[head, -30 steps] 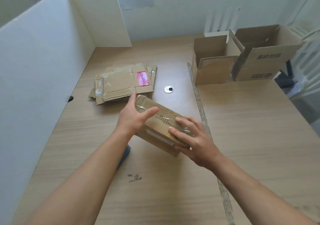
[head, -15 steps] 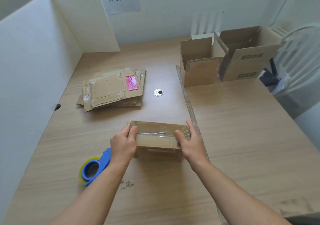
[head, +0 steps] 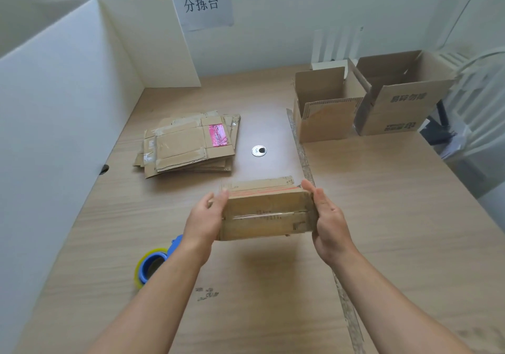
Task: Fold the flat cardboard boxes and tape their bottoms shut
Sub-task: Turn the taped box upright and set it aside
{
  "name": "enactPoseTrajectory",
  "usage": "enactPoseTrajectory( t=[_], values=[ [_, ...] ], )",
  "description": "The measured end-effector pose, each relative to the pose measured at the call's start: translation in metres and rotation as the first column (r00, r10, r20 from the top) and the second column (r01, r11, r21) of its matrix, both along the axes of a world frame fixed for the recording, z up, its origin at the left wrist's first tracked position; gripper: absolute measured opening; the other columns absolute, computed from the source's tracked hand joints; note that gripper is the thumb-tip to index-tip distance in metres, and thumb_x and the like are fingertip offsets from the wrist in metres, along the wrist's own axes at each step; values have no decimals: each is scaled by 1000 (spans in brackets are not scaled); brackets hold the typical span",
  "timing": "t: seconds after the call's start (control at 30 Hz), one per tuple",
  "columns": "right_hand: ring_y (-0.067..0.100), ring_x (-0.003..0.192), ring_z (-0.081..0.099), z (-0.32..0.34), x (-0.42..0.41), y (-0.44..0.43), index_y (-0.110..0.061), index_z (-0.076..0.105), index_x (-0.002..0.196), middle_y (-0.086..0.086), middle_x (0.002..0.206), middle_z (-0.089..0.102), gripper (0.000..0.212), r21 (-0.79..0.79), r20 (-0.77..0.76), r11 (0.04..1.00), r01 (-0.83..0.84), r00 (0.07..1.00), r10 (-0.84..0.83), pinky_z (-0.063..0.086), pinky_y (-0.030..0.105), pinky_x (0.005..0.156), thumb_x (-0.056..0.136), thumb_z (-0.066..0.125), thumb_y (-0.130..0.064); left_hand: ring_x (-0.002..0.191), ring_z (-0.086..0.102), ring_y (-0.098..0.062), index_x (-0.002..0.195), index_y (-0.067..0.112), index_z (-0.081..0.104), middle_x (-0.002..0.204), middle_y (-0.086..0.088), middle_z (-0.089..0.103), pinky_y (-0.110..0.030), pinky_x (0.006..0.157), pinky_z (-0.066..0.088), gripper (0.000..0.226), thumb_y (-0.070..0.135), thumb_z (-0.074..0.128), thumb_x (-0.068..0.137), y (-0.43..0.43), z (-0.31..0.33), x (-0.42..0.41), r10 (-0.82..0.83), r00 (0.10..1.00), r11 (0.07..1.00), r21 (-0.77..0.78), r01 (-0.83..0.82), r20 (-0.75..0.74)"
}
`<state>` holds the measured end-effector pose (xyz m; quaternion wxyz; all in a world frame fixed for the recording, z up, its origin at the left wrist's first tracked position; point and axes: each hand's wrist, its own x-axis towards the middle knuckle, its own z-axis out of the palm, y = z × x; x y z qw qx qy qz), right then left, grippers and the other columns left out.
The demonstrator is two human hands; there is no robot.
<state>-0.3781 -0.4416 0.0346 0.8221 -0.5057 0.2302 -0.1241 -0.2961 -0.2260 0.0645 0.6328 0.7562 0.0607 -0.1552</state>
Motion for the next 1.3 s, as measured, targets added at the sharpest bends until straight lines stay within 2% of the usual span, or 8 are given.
enactPoseTrajectory(
  t=[0.13, 0.27, 0.4, 0.57, 0.7, 0.93, 1.07, 1.3],
  values=[
    [22, 124, 60, 2, 5, -12, -30, 49, 144, 0, 138, 61, 55, 118, -94, 989, -85, 991, 96, 45, 54, 105, 99, 38, -59, 114, 60, 1, 136, 35, 54, 129, 15, 64, -13, 85, 48, 56, 35, 68, 82, 10, 0, -6, -134, 979, 989, -43, 143, 156],
    [27, 118, 64, 4, 2, -24, -32, 65, 128, 4, 123, 70, 56, 173, -184, 947, -270, 936, 301, 47, 56, 102, 97, 34, -67, 127, 53, -4, 151, 35, 29, 138, 20, 55, -23, 95, 49, 81, 14, 61, 79, 20, -1, -10, -222, 946, 959, -124, 256, 237],
    [14, 99, 71, 5, -3, -28, -37, 69, 117, -5, 110, 74, 50, 26, -241, 949, -313, 920, 310, 58, 39, 74, 84, 54, -71, 123, 57, -9, 150, 35, 30, 132, 11, 59, -21, 84, 53, 79, 23, 65, 80, 28, 0, -13, -129, 956, 978, -128, 167, 264],
    [25, 104, 70, 0, 1, -15, -21, 65, 120, 3, 117, 72, 36, 79, -154, 991, -112, 980, 123, 54, 52, 90, 97, 55, -46, 123, 59, -9, 145, 33, 41, 132, 9, 63, -24, 96, 49, 64, 27, 67, 87, 31, 2, -14, -189, 950, 980, -18, 200, 250],
    [22, 94, 69, -1, 0, -6, -24, 64, 120, 5, 116, 71, 39, 37, -87, 998, -57, 994, 60, 57, 39, 62, 91, 56, -48, 120, 58, 0, 149, 27, 42, 129, 14, 64, -22, 100, 44, 54, 29, 61, 98, 28, 0, -16, -136, 964, 991, 44, 130, 229],
    [26, 118, 63, -12, -3, 0, -30, 65, 121, 1, 124, 69, 37, 79, -23, 993, -87, 996, 89, 49, 56, 99, 92, 48, -46, 96, 69, -2, 105, 38, 69, 98, 16, 75, -18, 81, 53, 16, 26, 62, 97, 16, 1, -24, -7, 966, 999, 40, -3, 260],
    [23, 124, 60, -21, -11, -5, -23, 56, 137, 4, 133, 64, 41, 101, 9, 985, -140, 990, 140, 54, 47, 96, 103, 38, -38, 92, 70, -4, 98, 41, 71, 93, 17, 75, -27, 84, 53, 15, 31, 72, 87, 13, 11, -22, -103, 953, 988, 142, 64, 285],
    [11, 125, 57, -21, -34, -32, -45, 57, 130, -12, 134, 62, 31, -79, -62, 941, -328, 944, 324, 51, 49, 95, 101, 46, -43, 103, 67, -2, 113, 43, 70, 104, 18, 74, -18, 91, 50, 29, 21, 63, 94, 11, 14, -28, -169, 895, 984, 117, 133, 413]
  ],
)
